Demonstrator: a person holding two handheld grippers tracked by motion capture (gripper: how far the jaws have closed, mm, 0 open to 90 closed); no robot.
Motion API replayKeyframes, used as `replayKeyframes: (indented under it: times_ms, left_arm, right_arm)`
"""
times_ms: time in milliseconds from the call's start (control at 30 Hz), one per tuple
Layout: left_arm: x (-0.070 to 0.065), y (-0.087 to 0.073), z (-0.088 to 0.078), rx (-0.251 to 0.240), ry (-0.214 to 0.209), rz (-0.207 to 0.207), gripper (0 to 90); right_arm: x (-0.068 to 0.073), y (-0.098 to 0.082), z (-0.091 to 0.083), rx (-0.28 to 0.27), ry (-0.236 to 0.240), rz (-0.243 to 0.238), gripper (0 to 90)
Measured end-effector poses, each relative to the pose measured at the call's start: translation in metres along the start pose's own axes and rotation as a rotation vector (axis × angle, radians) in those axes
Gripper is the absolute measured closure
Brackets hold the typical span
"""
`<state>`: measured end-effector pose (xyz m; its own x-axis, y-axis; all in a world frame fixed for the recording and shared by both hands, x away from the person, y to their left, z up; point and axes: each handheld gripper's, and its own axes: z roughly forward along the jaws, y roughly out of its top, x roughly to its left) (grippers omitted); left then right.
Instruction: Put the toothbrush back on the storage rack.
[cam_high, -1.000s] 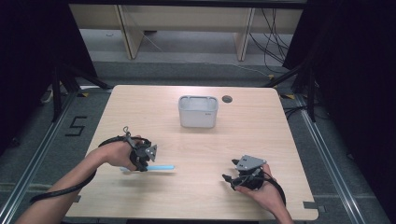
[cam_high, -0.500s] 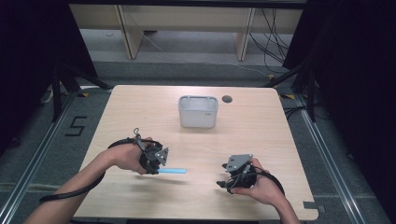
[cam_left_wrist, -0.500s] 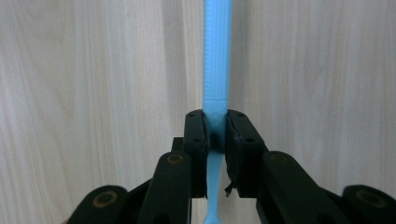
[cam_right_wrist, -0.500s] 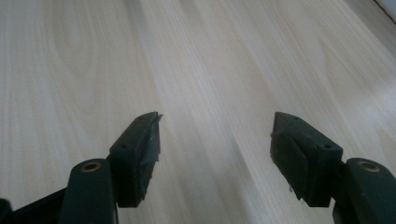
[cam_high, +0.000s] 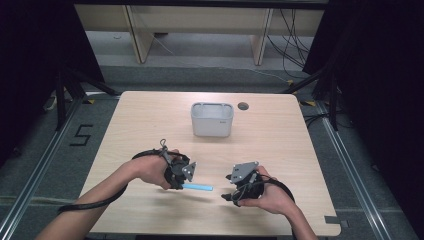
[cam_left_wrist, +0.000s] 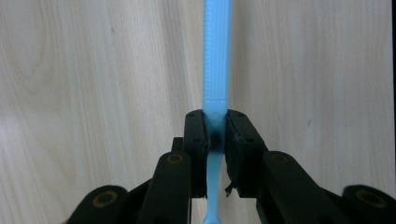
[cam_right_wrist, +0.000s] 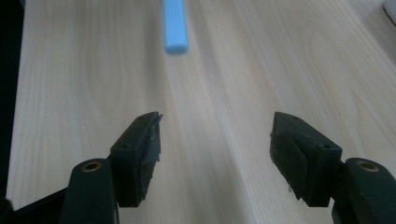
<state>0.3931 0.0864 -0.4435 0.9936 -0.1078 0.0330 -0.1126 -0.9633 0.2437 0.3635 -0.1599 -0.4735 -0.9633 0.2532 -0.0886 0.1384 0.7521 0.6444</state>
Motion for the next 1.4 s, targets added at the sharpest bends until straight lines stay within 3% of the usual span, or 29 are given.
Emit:
replayKeyframes:
  times_ms: [100,167,200,233,267,300,333,400,433,500,533,633,700,833,867,967,1000,1033,1067,1200,1267,1333,1400]
  left_arm:
    - [0.002,0.007,0.001,0.013,0.004,0.027,78.5]
    - [0.001,0.011,0.002,0.000,-0.002,0.018,78.5]
    - [0.003,0.012,0.001,0.025,0.001,0.046,78.5]
    - [0.001,0.013,0.004,0.004,-0.005,0.022,78.5]
    - [0.002,0.014,0.004,0.007,-0.004,0.026,78.5]
    - [0.003,0.016,0.004,0.016,-0.003,0.036,78.5]
    - [0.002,0.016,0.005,0.005,-0.002,0.026,78.5]
    - [0.004,0.019,0.005,0.026,0.002,0.054,78.5]
    - [0.002,0.019,0.006,0.006,-0.006,0.030,78.5]
    - [0.004,0.021,0.006,0.032,-0.001,0.061,78.5]
    - [0.002,0.022,0.007,0.011,-0.009,0.037,78.6]
    - [0.002,0.024,0.007,0.026,-0.008,0.053,78.5]
    - [0.002,0.024,0.008,0.016,-0.013,0.043,78.5]
    - [0.002,0.025,0.008,0.020,-0.008,0.049,78.5]
    - [0.001,0.026,0.008,0.015,-0.007,0.050,78.5]
    - [0.001,0.027,0.008,0.018,-0.009,0.056,78.5]
    - [0.002,0.028,0.007,0.039,-0.007,0.084,78.5]
    - [0.000,0.028,0.008,0.015,-0.009,0.059,78.5]
    - [0.000,0.029,0.008,0.019,-0.006,0.061,78.5]
    - [0.001,0.029,0.006,0.026,0.002,0.071,78.5]
    - [0.000,0.029,0.006,0.014,-0.003,0.056,78.2]
    - [-0.001,0.029,0.004,-0.002,0.010,0.043,77.9]
    - [0.001,0.028,-0.002,-0.023,0.068,0.047,72.8]
  right_arm:
    - [0.002,0.005,0.003,-0.015,0.017,-0.008,34.5]
    - [0.003,0.008,0.005,-0.016,0.025,-0.021,34.5]
    - [0.003,0.010,0.006,-0.021,0.028,-0.032,34.8]
    - [0.005,0.011,0.008,-0.021,0.043,-0.020,35.5]
    - [0.004,0.012,0.009,-0.028,0.043,-0.041,36.4]
    - [0.006,0.013,0.010,-0.024,0.051,-0.018,37.1]
    - [0.006,0.015,0.011,-0.028,0.049,-0.031,38.2]
    - [0.007,0.017,0.014,-0.030,0.070,-0.028,40.8]
    - [0.007,0.018,0.015,-0.031,0.075,-0.032,42.2]
    - [0.006,0.021,0.017,-0.034,0.073,-0.061,44.6]
    - [0.007,0.021,0.019,-0.029,0.088,-0.041,46.2]
    - [0.007,0.023,0.021,-0.026,0.090,-0.054,51.3]
    - [0.008,0.023,0.023,-0.021,0.112,-0.037,54.3]
    - [0.006,0.023,0.024,-0.023,0.111,-0.044,58.4]
    - [0.008,0.022,0.024,-0.014,0.123,0.000,60.5]
    - [0.006,0.022,0.025,-0.028,0.121,-0.015,62.4]
    - [0.005,0.023,0.026,-0.035,0.124,-0.017,65.9]
    - [0.005,0.022,0.026,-0.035,0.127,-0.011,67.9]
    - [0.003,0.023,0.026,-0.044,0.119,-0.039,70.0]
    - [0.006,0.021,0.026,-0.036,0.144,0.029,77.6]
    - [0.007,0.021,0.026,-0.030,0.137,0.037,78.6]
    - [0.006,0.021,0.025,-0.038,0.131,0.022,78.8]
    - [0.006,0.021,0.022,-0.039,0.102,0.013,78.9]
